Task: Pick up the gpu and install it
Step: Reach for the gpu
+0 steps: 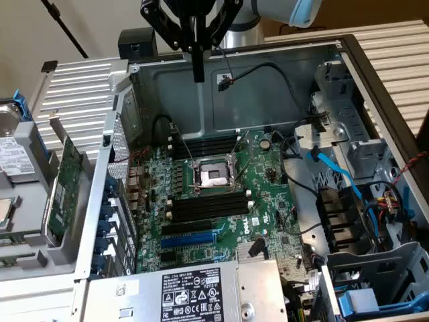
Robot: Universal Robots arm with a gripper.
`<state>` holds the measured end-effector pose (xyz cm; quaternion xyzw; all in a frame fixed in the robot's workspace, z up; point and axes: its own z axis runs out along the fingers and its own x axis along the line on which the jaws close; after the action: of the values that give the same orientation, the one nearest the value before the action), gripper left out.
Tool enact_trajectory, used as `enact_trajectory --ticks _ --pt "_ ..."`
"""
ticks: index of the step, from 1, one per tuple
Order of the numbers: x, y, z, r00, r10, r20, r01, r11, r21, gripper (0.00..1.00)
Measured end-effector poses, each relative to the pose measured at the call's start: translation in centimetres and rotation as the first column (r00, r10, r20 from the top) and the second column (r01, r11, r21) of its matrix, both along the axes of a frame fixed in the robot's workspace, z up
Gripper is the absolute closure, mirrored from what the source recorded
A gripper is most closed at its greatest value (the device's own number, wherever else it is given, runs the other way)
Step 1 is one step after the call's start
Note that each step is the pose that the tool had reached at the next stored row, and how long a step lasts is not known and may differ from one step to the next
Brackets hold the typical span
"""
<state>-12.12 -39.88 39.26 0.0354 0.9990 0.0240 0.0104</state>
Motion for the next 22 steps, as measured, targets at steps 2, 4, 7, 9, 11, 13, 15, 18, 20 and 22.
enact_trajectory --ticks 2,4,7,9,11,13,15,18,20,22 --pt "0.0 0.0 0.0 1.0 0.0 0.0 0.0 1.0 0.0 0.89" --pt "0.0 0.0 0.0 1.0 0.0 0.0 0.0 1.0 0.0 0.89" --pt "0.0 0.0 0.0 1.0 0.0 0.0 0.0 1.0 0.0 0.89" --pt "0.0 0.0 0.0 1.0 0.0 0.0 0.0 1.0 0.0 0.89" --pt "0.0 0.0 0.0 1.0 0.0 0.0 0.0 1.0 0.0 0.89" --pt "0.0 0.0 0.0 1.0 0.0 0.0 0.0 1.0 0.0 0.89" --pt "-0.1 0.0 0.01 1.0 0.0 -0.0001 0.0 1.0 -0.0001 0.89" --pt "-1.2 0.01 0.0 1.0 0.0 0.0002 0.0 1.0 0.0 0.89" --pt "-2.0 0.01 0.0 1.0 0.0 0.0003 0.0 1.0 0.0 0.89" --pt "-2.9 0.0 0.0 1.0 0.0 0.0002 0.0 1.0 0.0 0.89"
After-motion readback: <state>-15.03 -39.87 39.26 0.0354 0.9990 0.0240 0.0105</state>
